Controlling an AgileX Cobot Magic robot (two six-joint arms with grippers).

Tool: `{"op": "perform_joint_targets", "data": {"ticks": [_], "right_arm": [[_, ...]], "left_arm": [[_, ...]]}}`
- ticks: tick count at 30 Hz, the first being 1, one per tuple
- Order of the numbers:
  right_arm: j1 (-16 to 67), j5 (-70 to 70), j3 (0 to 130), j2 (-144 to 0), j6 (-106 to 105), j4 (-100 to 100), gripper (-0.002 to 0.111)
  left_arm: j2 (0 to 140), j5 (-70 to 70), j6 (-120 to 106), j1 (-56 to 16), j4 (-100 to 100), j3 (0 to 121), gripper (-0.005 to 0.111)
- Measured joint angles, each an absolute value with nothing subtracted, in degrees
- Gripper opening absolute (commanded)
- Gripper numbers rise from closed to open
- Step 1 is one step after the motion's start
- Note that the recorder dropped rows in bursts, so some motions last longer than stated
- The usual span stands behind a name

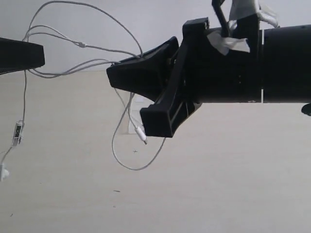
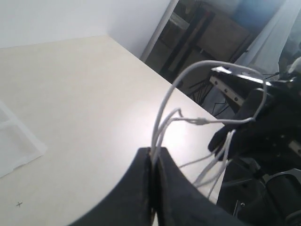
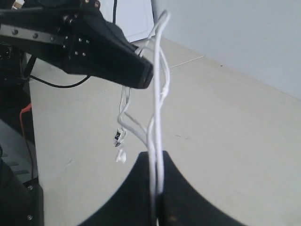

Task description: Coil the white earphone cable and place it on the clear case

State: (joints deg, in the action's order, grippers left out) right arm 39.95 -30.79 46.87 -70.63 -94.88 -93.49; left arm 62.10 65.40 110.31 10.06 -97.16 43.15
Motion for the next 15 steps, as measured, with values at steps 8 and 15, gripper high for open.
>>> {"op": "perform_joint_targets", "data": {"ticks": [8,15], "right_arm": [[39.95,-36.36,46.87,-77.16,-96.84,-96.86,0.000],[39.95,-38.84,46.87,-81.48,-103.05,-99.15,0.000]], "left_arm": [[62.10,65.93,108.87,10.06,-93.12,43.15,0.000],[62.10,66.69,108.61,10.06,-91.65,43.15,0.000]]}}
